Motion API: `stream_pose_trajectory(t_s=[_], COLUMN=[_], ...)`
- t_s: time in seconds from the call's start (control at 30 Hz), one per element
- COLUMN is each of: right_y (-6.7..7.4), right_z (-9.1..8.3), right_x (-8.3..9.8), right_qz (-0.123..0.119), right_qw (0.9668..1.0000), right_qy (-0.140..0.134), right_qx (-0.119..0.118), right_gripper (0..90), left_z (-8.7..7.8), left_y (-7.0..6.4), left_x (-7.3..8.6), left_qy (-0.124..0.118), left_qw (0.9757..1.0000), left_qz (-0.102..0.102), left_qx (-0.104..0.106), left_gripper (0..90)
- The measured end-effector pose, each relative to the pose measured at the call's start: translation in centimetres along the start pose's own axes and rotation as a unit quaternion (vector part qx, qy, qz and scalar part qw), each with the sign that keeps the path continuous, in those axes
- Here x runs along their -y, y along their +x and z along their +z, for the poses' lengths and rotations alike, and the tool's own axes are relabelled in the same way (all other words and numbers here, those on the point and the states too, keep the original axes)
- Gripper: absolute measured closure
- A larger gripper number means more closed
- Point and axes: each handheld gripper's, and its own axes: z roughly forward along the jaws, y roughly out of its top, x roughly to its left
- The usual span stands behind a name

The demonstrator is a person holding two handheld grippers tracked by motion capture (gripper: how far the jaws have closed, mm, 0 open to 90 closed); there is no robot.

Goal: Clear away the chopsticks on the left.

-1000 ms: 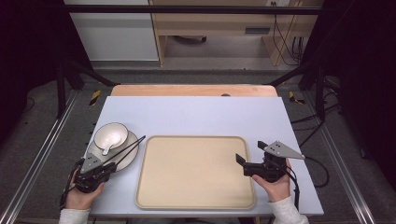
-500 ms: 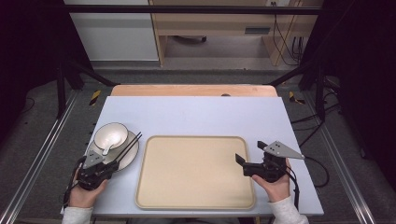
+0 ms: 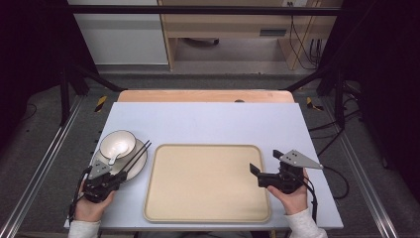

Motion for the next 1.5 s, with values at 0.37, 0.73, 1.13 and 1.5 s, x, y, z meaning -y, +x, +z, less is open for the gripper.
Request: stream_pose_trajectory(t_s=[0.37,0.73,1.13,1.5], right_y=[-0.3,-0.6,-0.4,-0.1], right_z=[-0.5,-0.7,-0.5,-0.7], right_x=[0.0,-0.1,-0.2,-0.5], right_qz=[0.004,0.01,0.006,0.005], right_qw=[1.0,0.9999,0.9999,0.9999], right_qy=[-0.005,-0.009,-0.007,-0.013], right_qx=[0.003,0.008,0.012,0.005], right_gripper=[3.8,3.7,3.5,3.5], left_z=[-1.1,-1.6,-1.6,-1.1], left_y=[-2.7,-5.8,-7.1,-9.9], left_x=[-1.1,-1.7,-2.5,-3.9], left_qy=[-0.028,-0.058,-0.088,-0.1], left_qw=[0.9996,0.9982,0.994,0.9896], left_qz=[-0.002,-0.017,-0.059,-0.081], left_qx=[-0.001,-0.003,-0.028,-0.065], left_gripper=[85.5,85.5,85.5,85.5])
